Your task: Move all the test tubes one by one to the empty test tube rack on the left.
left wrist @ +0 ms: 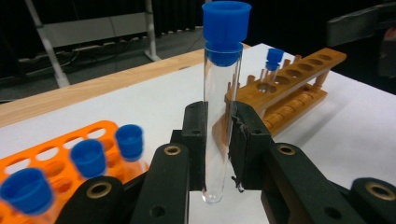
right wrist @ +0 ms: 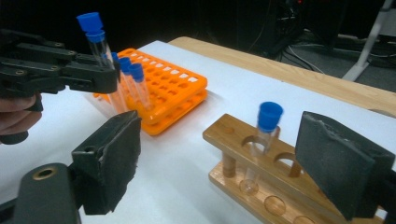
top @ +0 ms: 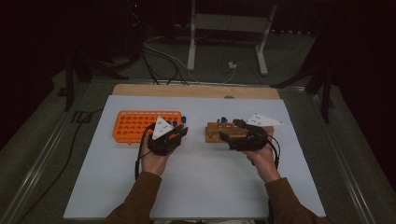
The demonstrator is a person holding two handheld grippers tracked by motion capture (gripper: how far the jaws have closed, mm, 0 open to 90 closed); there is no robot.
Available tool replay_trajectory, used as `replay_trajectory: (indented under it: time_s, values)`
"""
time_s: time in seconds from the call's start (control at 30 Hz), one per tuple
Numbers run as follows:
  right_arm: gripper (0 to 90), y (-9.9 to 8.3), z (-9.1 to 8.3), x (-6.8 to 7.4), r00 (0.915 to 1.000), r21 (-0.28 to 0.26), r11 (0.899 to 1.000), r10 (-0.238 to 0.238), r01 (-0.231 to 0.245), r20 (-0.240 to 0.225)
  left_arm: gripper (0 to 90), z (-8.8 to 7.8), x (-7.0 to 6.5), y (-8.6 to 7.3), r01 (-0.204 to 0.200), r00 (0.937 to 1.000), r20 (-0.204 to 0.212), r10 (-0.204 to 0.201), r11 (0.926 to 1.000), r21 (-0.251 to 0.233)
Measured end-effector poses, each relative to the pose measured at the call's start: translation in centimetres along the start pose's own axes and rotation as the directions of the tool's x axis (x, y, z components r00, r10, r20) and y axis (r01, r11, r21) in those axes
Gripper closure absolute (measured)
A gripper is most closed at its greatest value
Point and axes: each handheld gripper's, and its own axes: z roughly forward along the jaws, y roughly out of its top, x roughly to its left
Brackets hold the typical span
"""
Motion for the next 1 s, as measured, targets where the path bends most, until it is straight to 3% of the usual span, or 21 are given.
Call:
replay_trajectory:
  time_s: [0.57,1.0]
  values:
    - [5.9,-0.9,-2.3,-1.6,0.9987,-0.01,1.0,0.014,-0.013,0.049,78.3,-2.2,2.8,-0.4,0.046,0.9972,-0.058,-0.047,0.9987,-0.021]
    - [0.0,-1.3,-3.2,-2.6,0.9972,-0.015,0.999,0.032,-0.031,0.067,78.2,-3.9,5.2,-0.6,0.072,0.9878,-0.135,-0.078,0.9964,-0.044]
